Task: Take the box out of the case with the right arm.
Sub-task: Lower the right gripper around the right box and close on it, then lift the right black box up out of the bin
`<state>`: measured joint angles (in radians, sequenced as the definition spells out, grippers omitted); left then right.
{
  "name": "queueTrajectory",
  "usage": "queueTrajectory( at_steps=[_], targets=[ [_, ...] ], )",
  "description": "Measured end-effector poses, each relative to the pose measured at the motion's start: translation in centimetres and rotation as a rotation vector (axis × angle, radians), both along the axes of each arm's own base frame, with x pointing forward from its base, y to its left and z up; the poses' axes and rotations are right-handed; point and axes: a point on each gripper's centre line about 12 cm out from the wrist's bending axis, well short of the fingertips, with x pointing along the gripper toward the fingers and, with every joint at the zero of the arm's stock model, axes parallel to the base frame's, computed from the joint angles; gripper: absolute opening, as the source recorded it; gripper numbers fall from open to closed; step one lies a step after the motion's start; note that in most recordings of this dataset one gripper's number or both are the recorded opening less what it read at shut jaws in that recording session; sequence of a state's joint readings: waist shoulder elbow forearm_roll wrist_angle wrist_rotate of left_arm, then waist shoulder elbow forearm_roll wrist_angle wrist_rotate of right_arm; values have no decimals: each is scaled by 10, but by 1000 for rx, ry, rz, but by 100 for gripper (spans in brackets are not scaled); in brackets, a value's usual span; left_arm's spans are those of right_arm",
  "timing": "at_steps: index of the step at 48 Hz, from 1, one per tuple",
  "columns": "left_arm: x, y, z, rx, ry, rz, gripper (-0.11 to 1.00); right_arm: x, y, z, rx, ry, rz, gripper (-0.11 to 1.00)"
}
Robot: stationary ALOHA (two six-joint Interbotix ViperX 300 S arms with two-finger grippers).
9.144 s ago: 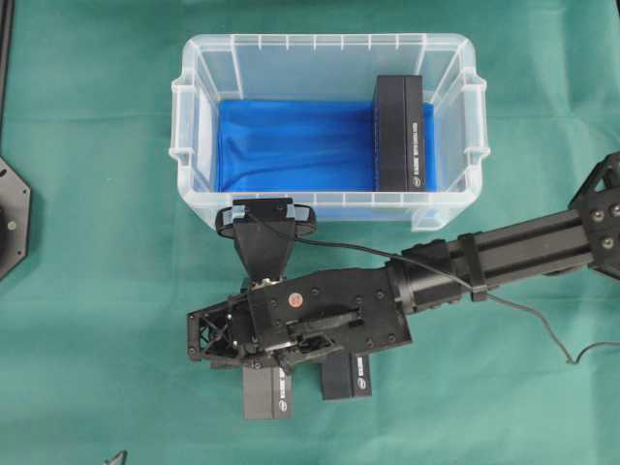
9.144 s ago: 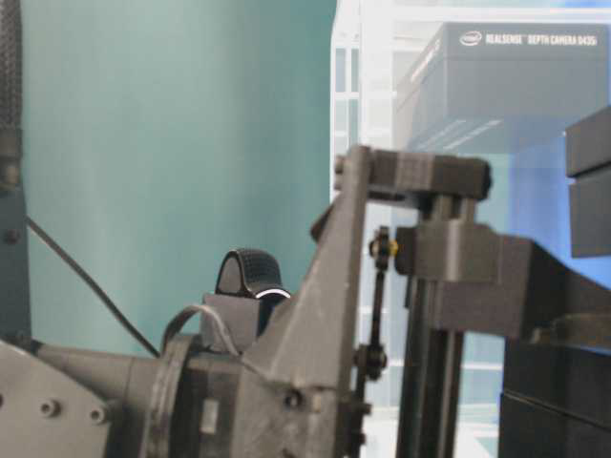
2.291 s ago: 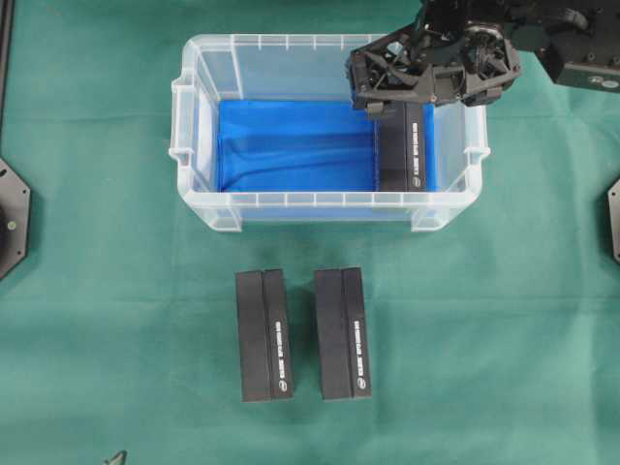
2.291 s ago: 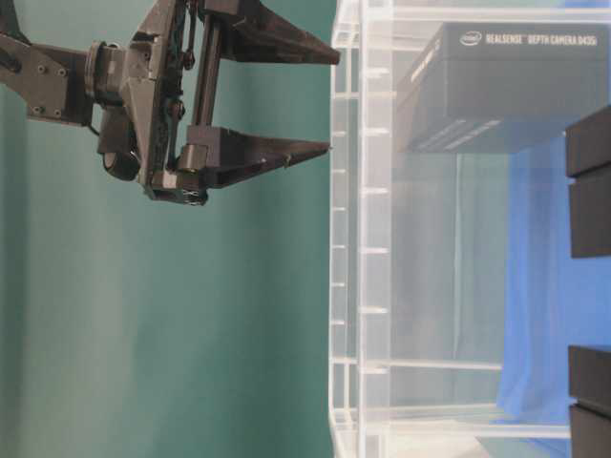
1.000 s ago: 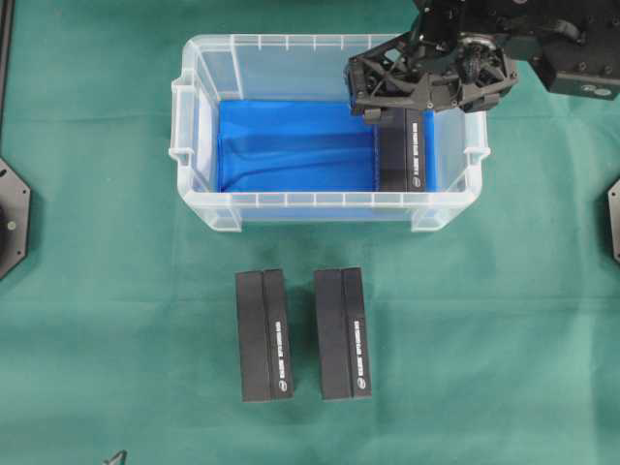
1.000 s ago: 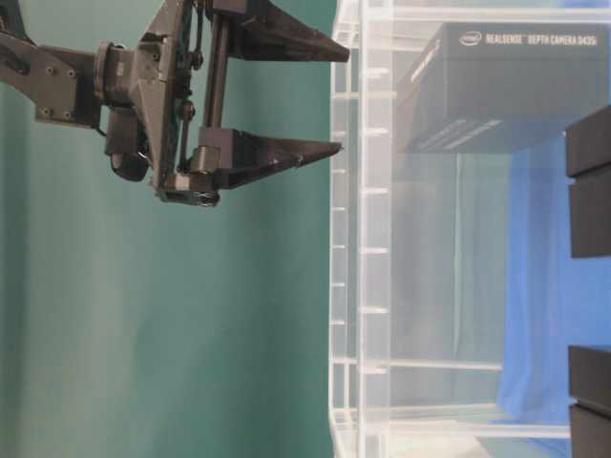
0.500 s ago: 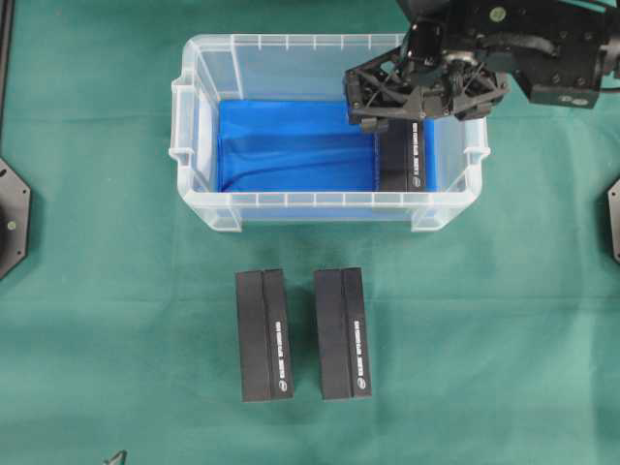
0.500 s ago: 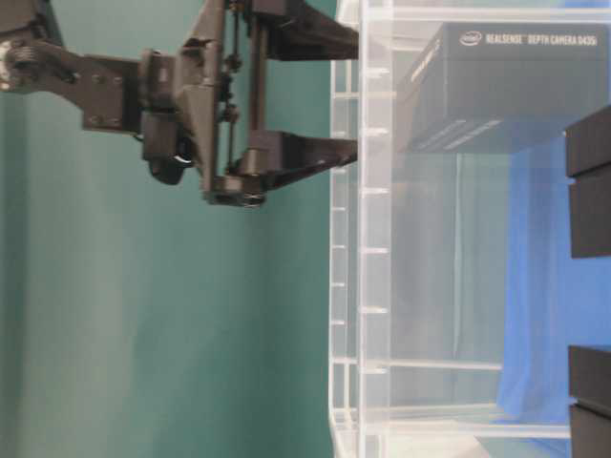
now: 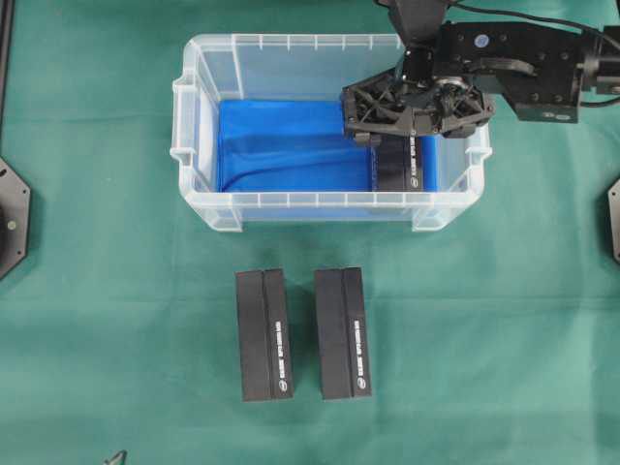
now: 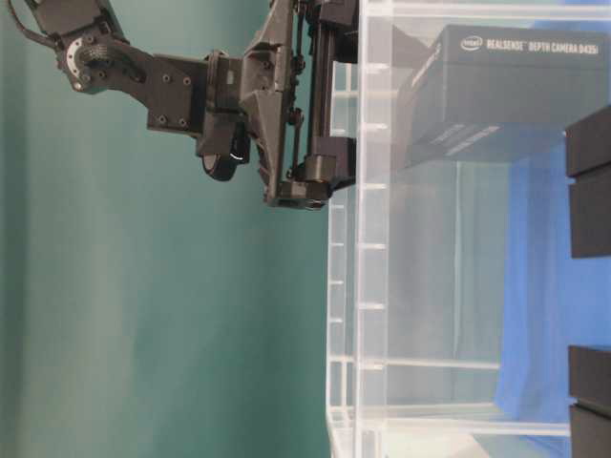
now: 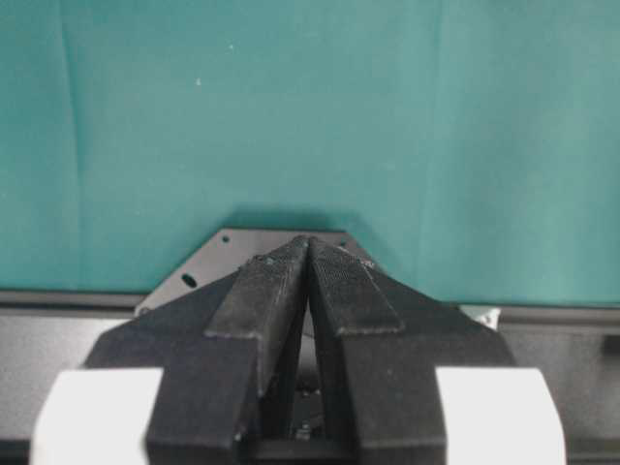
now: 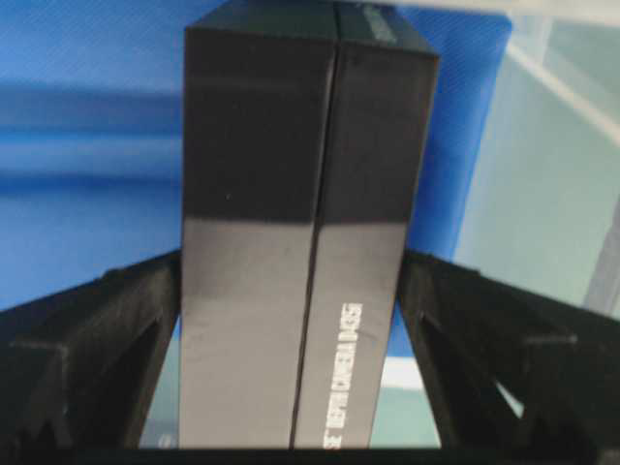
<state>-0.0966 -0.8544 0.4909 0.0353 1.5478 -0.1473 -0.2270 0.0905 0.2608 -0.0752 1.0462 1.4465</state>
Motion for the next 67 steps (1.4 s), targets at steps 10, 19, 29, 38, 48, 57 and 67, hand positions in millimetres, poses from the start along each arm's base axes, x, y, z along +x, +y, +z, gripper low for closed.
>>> queueTrajectory(
  at_steps=[10,19,29,38,48,57,67],
  targets=[
    [0,0,0,0,2,0,0,1,1,0,9,1,-2,92],
    [0,0,0,0,0,0,0,1,1,-1,16,0,-19,87],
    [0,0,0,0,-2,0,0,1,1,0,25,16,-41,64],
    [0,0,0,0,-2,0,0,0,2,1,30,44,-45,64],
    [-1,0,0,0,-3,-1,0,-1,2,3,33,56,-47,64],
    [-1,0,1,-1,-4,-2,0,0,2,4,32,55,-46,64],
    [-1,0,1,0,-6,-1,0,3,2,16,33,67,-38,64]
  ],
)
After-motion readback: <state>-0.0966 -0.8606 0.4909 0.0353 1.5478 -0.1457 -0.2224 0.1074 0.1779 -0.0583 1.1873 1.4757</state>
